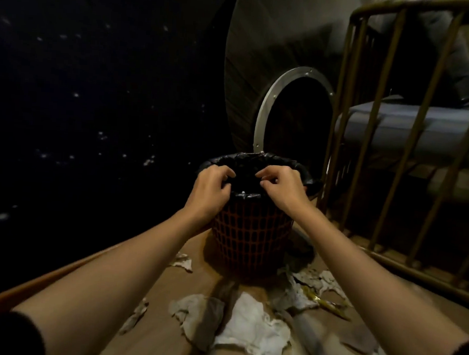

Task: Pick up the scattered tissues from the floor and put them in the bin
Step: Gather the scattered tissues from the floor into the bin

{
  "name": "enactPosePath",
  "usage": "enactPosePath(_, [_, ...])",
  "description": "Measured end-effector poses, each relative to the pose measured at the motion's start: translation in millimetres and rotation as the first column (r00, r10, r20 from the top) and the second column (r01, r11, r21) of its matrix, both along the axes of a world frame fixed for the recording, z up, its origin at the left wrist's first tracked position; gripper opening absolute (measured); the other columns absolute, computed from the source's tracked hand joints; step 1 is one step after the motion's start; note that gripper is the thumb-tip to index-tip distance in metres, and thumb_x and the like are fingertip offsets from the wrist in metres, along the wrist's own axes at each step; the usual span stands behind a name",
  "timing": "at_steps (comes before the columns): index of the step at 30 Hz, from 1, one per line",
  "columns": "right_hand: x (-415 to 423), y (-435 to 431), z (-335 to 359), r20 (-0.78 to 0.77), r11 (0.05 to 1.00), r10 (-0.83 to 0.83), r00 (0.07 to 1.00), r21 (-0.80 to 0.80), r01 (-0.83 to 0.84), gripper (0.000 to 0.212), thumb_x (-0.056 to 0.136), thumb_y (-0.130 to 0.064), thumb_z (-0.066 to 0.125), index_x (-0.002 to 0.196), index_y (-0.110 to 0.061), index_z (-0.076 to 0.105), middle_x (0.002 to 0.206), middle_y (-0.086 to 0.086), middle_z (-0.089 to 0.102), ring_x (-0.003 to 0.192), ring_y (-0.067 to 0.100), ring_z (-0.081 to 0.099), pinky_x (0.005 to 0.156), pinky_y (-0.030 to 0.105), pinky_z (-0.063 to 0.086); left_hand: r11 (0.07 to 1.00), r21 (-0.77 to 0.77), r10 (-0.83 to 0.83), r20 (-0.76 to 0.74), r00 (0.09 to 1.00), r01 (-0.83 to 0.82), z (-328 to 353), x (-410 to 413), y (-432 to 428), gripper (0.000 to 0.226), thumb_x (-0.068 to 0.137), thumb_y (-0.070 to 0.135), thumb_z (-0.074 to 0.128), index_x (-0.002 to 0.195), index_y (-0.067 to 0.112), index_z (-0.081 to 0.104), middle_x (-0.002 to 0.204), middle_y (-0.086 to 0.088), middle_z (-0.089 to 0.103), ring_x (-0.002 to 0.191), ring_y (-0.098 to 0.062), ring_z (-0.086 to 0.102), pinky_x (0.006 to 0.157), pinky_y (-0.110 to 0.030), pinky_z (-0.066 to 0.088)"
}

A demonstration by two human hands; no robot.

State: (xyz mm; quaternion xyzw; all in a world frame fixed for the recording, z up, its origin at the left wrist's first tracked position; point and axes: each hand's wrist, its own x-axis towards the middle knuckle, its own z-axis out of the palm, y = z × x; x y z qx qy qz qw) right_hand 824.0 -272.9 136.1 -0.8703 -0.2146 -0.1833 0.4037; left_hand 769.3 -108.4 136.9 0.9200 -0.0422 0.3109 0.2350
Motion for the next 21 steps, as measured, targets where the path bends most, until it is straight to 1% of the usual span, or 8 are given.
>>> enactPosePath(5, [-81, 7, -18, 0.083, 0.995, 0.031, 0.996, 0.093, -0.039, 0.015, 0.086, -0.012, 0.062, 0.096, -0.017, 0.072, 0.092, -0.001, 0.072, 0.086, 0.004, 0.063, 0.069, 0.001, 0.043, 0.994, 0.060, -0.087, -0.091, 0.992, 0.093, -45, -78, 9, 0.027, 0.083, 0.005, 0.058, 0.109, 0.012, 0.063, 0.105, -0.009, 0.063, 0.101, -0.023, 0.058, 0.087, -0.035, 0.049])
enactPosePath(7, [-117, 10, -34, 0.019, 0.999, 0.040, 0.999, 0.018, -0.041, 0.014, 0.086, -0.013, 0.063, 0.095, -0.017, 0.072, 0.089, -0.002, 0.071, 0.083, 0.003, 0.061, 0.063, -0.004, 0.040, 0.985, 0.088, -0.128, -0.199, 0.972, 0.148, -75, -116, 13, 0.031, 0.080, 0.004, 0.060, 0.111, 0.009, 0.062, 0.107, -0.012, 0.064, 0.102, -0.027, 0.058, 0.087, -0.033, 0.043])
enactPosePath(9, [-155, 12, -57, -0.104, 0.993, 0.075, 0.992, -0.087, -0.084, 0.015, 0.085, -0.012, 0.063, 0.096, -0.016, 0.072, 0.091, 0.000, 0.072, 0.085, 0.005, 0.061, 0.066, 0.002, 0.044, 0.971, 0.080, -0.192, -0.304, 0.933, 0.226, -109, -158, 14, 0.035, 0.078, 0.004, 0.061, 0.113, 0.007, 0.061, 0.110, -0.016, 0.064, 0.106, -0.033, 0.056, 0.090, -0.033, 0.038])
enactPosePath(13, [-241, -4, -118, -0.384, 0.927, 0.088, 0.919, -0.305, -0.216, 0.024, 0.082, -0.012, 0.063, 0.104, -0.018, 0.070, 0.106, 0.006, 0.070, 0.097, 0.015, 0.060, 0.081, 0.024, 0.044, 0.932, -0.017, -0.303, -0.586, 0.751, 0.363, -168, -246, 11, 0.042, 0.082, 0.016, 0.055, 0.124, 0.010, 0.052, 0.127, -0.016, 0.052, 0.120, -0.032, 0.045, 0.098, -0.033, 0.032])
enactPosePath(15, [-287, -22, -146, -0.511, 0.879, 0.049, 0.858, -0.386, -0.280, 0.030, 0.083, -0.015, 0.063, 0.111, -0.021, 0.066, 0.117, 0.004, 0.065, 0.108, 0.018, 0.056, 0.086, 0.024, 0.041, 0.893, -0.043, -0.360, -0.665, 0.654, 0.448, -185, -285, 5, 0.051, 0.083, 0.037, 0.043, 0.126, 0.012, 0.050, 0.130, -0.016, 0.049, 0.118, -0.031, 0.045, 0.101, -0.036, 0.037])
enactPosePath(17, [-330, -47, -172, -0.591, 0.859, 0.019, 0.807, -0.404, -0.315, 0.035, 0.085, -0.021, 0.064, 0.119, -0.023, 0.061, 0.128, 0.003, 0.058, 0.117, 0.016, 0.051, 0.084, 0.013, 0.037, 0.830, -0.028, -0.410, -0.707, 0.576, 0.557, -195, -318, -7, 0.069, 0.077, 0.054, 0.026, 0.131, 0.016, 0.045, 0.132, -0.012, 0.046, 0.119, -0.027, 0.044, 0.100, -0.033, 0.037])
enactPosePath(19, [-368, -75, -198, -0.624, 0.793, -0.041, 0.780, -0.496, -0.355, 0.052, 0.083, -0.028, 0.066, 0.132, -0.027, 0.048, 0.142, 0.004, 0.043, 0.129, 0.019, 0.041, 0.094, 0.015, 0.033, 0.741, -0.067, -0.493, -0.730, 0.473, 0.668, -204, -345, -24, 0.062, 0.082, 0.047, 0.037, 0.139, 0.024, 0.034, 0.140, -0.009, 0.037, 0.125, -0.025, 0.036, 0.102, -0.031, 0.032])
enactPosePath(21, [-396, -100, -222, -0.682, 0.682, -0.116, 0.722, -0.583, -0.441, 0.080, 0.075, -0.031, 0.068, 0.143, -0.038, 0.026, 0.155, 0.005, 0.020, 0.141, 0.029, 0.020, 0.111, 0.037, 0.024, 0.589, -0.125, -0.618, -0.707, 0.345, 0.798, -215, -369, -40, 0.065, 0.083, 0.029, 0.053, 0.141, 0.036, 0.024, 0.149, -0.005, 0.025, 0.129, -0.025, 0.030, 0.106, -0.036, 0.032])
